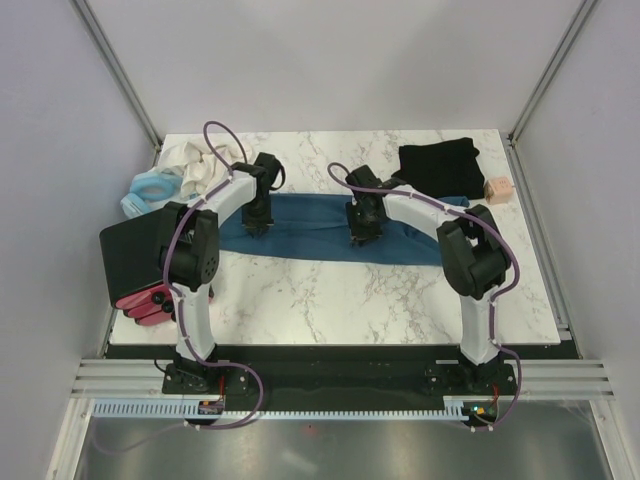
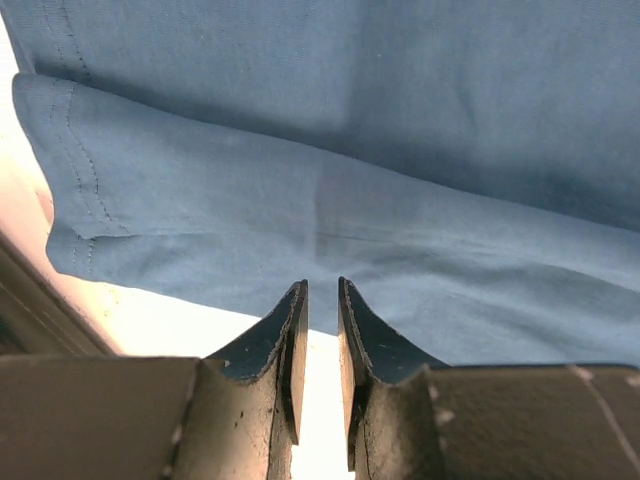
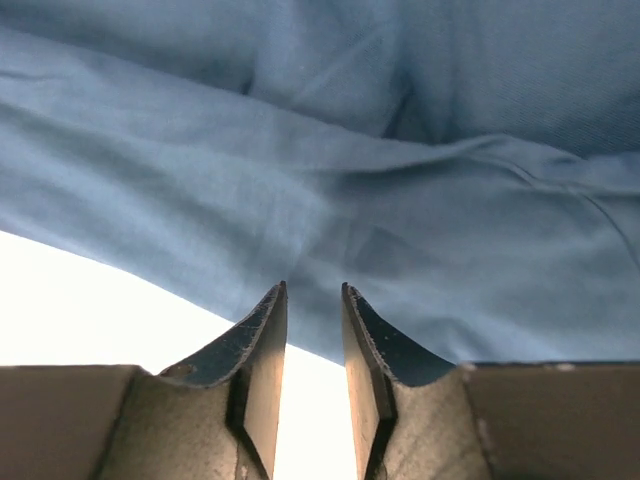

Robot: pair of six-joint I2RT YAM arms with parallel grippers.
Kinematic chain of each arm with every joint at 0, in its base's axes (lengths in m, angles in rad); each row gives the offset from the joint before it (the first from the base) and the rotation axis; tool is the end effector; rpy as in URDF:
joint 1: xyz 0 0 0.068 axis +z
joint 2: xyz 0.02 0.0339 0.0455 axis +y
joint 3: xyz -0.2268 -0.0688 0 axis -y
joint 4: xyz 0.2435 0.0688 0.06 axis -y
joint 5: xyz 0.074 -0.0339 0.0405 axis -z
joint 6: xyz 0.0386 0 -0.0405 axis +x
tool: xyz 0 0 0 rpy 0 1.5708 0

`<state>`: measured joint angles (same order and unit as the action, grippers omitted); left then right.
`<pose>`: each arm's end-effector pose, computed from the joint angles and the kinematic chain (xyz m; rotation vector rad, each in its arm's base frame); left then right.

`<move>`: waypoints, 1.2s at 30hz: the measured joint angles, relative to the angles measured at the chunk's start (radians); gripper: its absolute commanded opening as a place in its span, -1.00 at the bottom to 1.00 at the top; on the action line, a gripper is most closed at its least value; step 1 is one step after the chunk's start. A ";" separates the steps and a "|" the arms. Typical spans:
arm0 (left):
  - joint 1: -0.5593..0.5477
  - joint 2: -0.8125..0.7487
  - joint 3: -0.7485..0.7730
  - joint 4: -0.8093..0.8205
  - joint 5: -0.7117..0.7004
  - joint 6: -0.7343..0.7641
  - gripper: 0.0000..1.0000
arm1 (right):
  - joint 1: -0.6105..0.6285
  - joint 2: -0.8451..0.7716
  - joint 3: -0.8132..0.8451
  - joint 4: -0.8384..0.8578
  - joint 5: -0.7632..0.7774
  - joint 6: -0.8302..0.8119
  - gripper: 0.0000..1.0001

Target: Fold and stack the t-shirts

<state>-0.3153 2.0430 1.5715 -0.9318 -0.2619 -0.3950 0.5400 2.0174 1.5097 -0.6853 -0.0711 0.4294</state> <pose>0.3700 -0.1102 0.1486 -0.1467 2.8784 0.2718 0.3429 0.2087 0.1475 -0.1750 2.8151 0.3400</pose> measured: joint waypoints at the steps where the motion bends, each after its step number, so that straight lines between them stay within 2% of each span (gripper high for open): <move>1: 0.002 0.004 0.000 0.000 0.000 0.000 -0.50 | 0.002 0.013 0.003 0.003 0.000 0.000 -0.32; 9: 0.001 0.065 0.019 0.006 -0.001 0.000 -0.51 | 0.009 0.067 0.022 0.009 0.012 0.000 -0.36; 21: 0.001 0.094 0.116 0.009 -0.078 -0.002 -0.51 | 0.016 0.056 0.003 0.022 0.036 -0.008 -0.41; 36: 0.001 0.141 0.191 -0.002 -0.099 -0.009 -0.50 | 0.020 0.026 -0.042 0.046 0.042 -0.027 -0.43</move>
<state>-0.3141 2.1838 1.7626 -0.9337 -0.3611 -0.4042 0.5602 2.0438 1.4677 -0.6392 -0.0288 0.4019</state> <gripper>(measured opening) 0.249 0.287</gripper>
